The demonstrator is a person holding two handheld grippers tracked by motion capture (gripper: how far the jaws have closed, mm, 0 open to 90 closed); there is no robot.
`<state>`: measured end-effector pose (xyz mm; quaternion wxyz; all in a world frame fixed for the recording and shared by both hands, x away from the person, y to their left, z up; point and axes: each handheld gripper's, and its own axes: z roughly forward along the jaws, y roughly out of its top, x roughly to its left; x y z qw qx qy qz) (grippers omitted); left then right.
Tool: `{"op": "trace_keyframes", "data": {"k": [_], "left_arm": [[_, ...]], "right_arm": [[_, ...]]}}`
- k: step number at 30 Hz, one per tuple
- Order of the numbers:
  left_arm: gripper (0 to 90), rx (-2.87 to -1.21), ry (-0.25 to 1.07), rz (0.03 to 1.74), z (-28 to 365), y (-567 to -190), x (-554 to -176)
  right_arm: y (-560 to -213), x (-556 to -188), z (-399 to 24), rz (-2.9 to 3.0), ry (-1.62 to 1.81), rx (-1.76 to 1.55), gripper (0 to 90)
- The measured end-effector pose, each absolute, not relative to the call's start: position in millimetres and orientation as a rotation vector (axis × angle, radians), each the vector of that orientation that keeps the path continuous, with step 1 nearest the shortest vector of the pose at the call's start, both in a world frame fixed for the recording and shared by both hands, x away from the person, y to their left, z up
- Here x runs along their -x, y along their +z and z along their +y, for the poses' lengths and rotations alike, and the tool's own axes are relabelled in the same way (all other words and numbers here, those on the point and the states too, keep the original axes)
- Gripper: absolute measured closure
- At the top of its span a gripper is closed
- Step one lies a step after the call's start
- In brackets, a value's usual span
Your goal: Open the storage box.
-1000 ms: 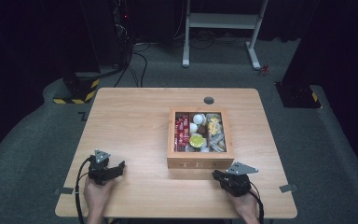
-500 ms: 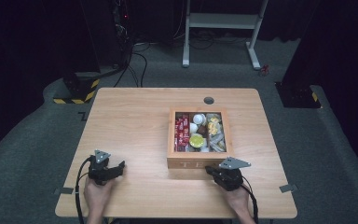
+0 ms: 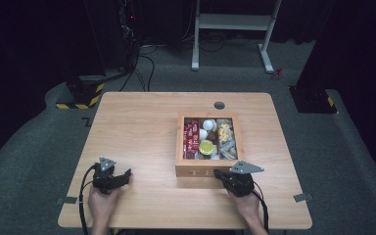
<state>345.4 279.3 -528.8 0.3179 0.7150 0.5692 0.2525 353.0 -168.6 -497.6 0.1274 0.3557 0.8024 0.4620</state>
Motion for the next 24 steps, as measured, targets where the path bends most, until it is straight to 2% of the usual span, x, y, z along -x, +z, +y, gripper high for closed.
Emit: {"op": "trace_keyframes", "data": {"k": [24], "left_arm": [[23.1,-1.881,0.664,1.498,279,-529,-345]], "right_arm": [[-482,-349,-173,2.203,1.389,-1.060,90.0]]}}
